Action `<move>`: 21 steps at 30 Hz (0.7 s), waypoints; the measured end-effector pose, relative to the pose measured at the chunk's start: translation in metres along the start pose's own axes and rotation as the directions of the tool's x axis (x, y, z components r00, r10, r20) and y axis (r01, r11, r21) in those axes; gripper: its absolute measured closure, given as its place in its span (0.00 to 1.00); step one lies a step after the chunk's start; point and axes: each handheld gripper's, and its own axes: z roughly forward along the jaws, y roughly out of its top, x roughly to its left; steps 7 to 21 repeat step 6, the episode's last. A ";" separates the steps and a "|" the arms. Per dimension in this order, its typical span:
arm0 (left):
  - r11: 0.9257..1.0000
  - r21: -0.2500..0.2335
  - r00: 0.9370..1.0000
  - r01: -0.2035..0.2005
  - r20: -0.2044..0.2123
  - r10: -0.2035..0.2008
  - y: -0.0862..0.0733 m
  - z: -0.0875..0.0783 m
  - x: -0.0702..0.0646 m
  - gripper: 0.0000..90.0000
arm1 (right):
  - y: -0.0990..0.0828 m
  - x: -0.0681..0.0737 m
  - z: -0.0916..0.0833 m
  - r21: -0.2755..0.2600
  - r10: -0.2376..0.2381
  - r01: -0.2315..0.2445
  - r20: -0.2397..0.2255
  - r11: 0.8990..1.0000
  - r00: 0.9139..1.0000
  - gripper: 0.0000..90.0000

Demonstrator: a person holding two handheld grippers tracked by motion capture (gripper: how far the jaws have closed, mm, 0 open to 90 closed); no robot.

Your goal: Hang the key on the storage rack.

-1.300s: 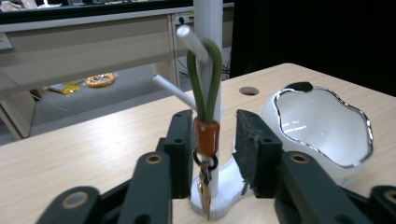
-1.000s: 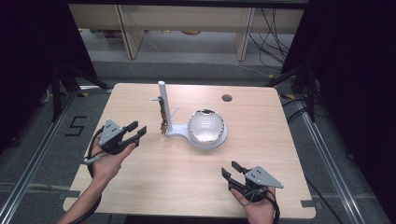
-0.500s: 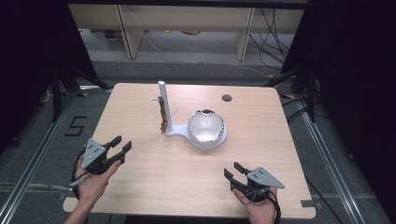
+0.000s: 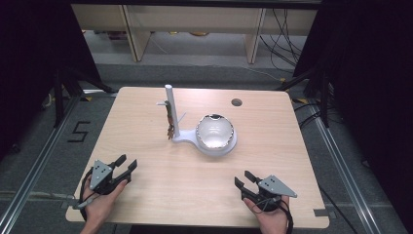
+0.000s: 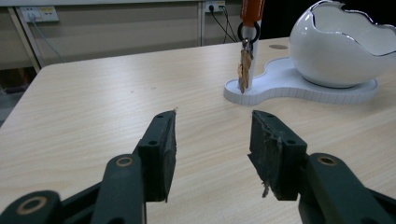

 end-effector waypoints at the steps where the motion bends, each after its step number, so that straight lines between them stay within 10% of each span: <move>1: 1.000 0.011 1.000 0.001 0.000 -0.001 0.000 -0.001 0.000 0.56 | -0.001 0.000 0.000 -0.008 0.000 0.000 0.009 1.000 1.000 0.58; 21: 1.000 0.002 1.000 0.026 0.003 -0.026 -0.001 0.000 -0.002 0.54 | 0.000 0.000 -0.002 0.006 -0.010 0.010 0.032 1.000 0.999 0.57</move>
